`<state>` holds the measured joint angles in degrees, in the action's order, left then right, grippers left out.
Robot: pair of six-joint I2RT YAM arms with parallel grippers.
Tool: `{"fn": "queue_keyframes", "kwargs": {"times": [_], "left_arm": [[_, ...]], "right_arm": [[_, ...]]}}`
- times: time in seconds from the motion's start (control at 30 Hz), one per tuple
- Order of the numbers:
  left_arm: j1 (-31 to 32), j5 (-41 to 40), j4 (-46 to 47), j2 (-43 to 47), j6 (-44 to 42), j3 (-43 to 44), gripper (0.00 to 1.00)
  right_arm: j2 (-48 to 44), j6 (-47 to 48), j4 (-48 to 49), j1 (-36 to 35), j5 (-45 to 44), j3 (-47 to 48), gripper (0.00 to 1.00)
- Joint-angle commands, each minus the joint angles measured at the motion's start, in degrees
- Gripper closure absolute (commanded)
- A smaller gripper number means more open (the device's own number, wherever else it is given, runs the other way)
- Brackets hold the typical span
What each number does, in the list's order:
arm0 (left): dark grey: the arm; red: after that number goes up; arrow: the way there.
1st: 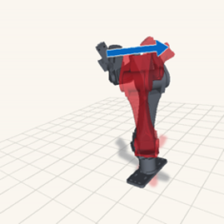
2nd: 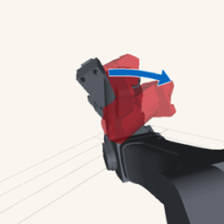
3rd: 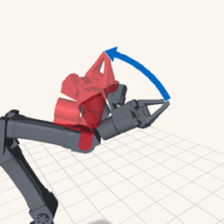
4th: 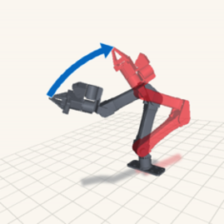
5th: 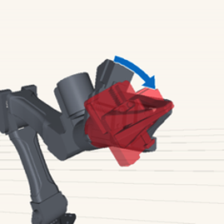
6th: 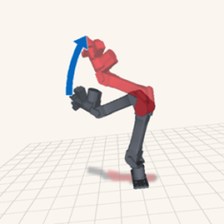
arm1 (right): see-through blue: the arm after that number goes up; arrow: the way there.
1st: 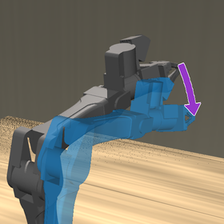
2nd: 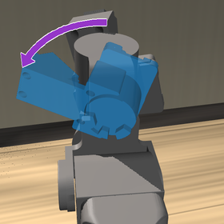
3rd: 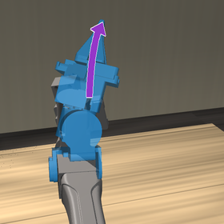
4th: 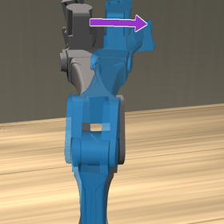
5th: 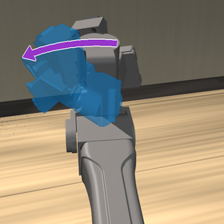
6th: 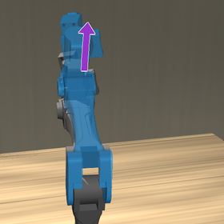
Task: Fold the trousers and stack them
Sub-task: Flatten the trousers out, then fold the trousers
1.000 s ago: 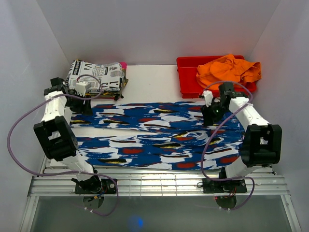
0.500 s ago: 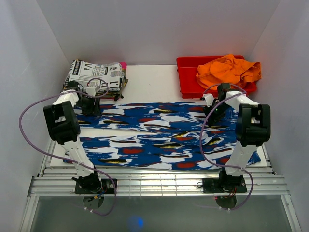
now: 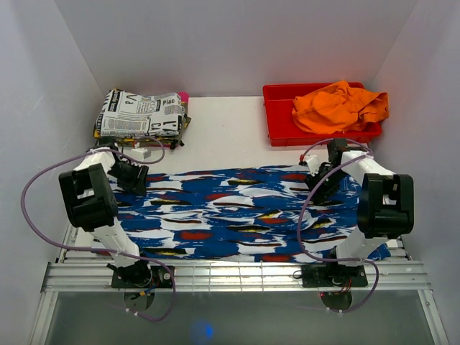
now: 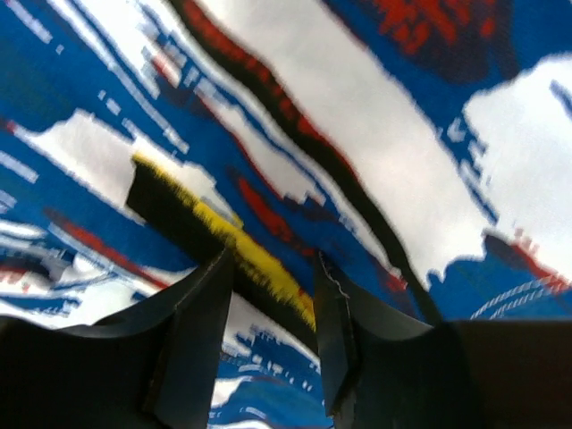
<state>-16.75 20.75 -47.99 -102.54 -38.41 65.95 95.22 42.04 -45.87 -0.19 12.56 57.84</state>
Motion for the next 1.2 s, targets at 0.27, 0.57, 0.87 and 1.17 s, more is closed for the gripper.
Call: {"fn": "queue_keyframes", "kwargs": {"times": [0.27, 0.57, 0.87, 1.17], "left_arm": [[-1.4, 8.1, -21.9, -7.8, -13.8, 34.5, 0.19], [-2.0, 4.8, -23.3, -16.8, -26.1, 39.4, 0.25], [-4.5, 5.0, -24.6, -21.4, -31.9, 41.4, 0.24], [-5.7, 3.7, -26.1, -22.9, -40.9, 40.8, 0.23]], "right_arm": [[7.6, 19.5, -19.4, 13.2, 3.4, 33.5, 0.15], [21.8, 37.0, -22.9, 17.5, -1.6, 46.7, 0.1], [29.8, 43.7, -22.2, 16.2, -5.3, 50.7, 0.05], [31.4, 46.2, -21.5, 14.2, -8.9, 46.0, 0.36]]}}
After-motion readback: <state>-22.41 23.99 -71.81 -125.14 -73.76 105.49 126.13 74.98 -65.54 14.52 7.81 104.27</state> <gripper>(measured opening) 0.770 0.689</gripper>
